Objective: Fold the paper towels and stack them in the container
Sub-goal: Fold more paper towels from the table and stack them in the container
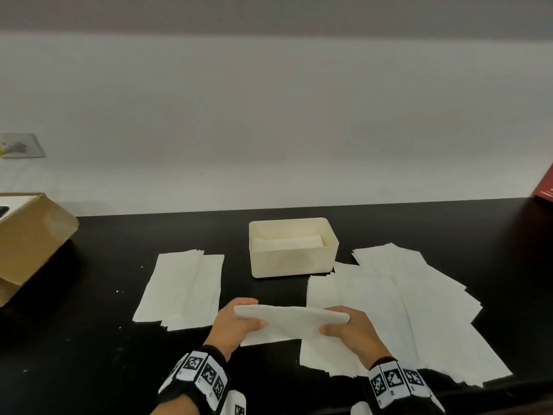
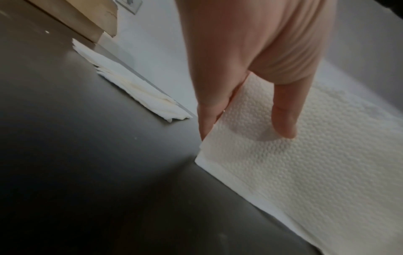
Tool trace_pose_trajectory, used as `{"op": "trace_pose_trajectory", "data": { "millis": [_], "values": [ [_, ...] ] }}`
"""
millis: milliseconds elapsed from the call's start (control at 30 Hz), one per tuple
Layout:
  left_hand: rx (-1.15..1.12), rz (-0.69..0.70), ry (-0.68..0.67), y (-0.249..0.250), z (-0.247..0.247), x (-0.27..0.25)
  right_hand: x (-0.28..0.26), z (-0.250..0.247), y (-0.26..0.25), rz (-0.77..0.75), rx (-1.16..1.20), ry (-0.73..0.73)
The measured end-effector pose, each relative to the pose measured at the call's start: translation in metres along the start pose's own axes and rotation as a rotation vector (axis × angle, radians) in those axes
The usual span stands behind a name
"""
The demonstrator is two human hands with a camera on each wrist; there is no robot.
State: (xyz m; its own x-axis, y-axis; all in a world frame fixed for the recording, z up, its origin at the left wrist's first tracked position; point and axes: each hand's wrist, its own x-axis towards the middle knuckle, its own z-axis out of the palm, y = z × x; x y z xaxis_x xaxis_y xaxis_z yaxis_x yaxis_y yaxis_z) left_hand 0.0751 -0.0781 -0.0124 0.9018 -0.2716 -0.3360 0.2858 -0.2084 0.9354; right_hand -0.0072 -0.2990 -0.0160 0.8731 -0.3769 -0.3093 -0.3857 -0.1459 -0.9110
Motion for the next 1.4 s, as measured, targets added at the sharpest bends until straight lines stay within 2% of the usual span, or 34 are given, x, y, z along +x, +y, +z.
{"op": "trace_pose_trajectory", "data": {
  "millis": [333,533,767,933,1100,1233,1333,1400],
  "values": [
    [0.062,-0.056,0.063,-0.003,0.007,0.007,0.009,0.006,-0.002,0.051,0.013,0.018],
    [0.123,0.007,0.087,-0.001,0.002,0.010,0.013,0.005,-0.011,-0.023,-0.013,0.051],
    [0.278,-0.117,0.050,-0.005,0.000,0.022,0.022,0.011,-0.003,0.061,-0.176,0.016],
    [0.227,0.001,0.103,0.023,-0.003,0.038,0.038,0.005,-0.040,-0.084,-0.119,0.096],
    [0.264,0.177,0.274,0.087,-0.001,0.067,0.071,0.002,-0.092,-0.232,-0.020,0.232],
    [0.298,0.207,0.358,0.125,0.012,0.095,0.103,0.005,-0.118,-0.266,0.056,0.325],
    [0.375,0.186,0.373,0.131,0.024,0.120,0.125,0.007,-0.126,-0.244,0.089,0.366],
    [0.477,0.196,0.392,0.128,0.031,0.133,0.140,0.010,-0.124,-0.227,0.014,0.360]
  ]
}}
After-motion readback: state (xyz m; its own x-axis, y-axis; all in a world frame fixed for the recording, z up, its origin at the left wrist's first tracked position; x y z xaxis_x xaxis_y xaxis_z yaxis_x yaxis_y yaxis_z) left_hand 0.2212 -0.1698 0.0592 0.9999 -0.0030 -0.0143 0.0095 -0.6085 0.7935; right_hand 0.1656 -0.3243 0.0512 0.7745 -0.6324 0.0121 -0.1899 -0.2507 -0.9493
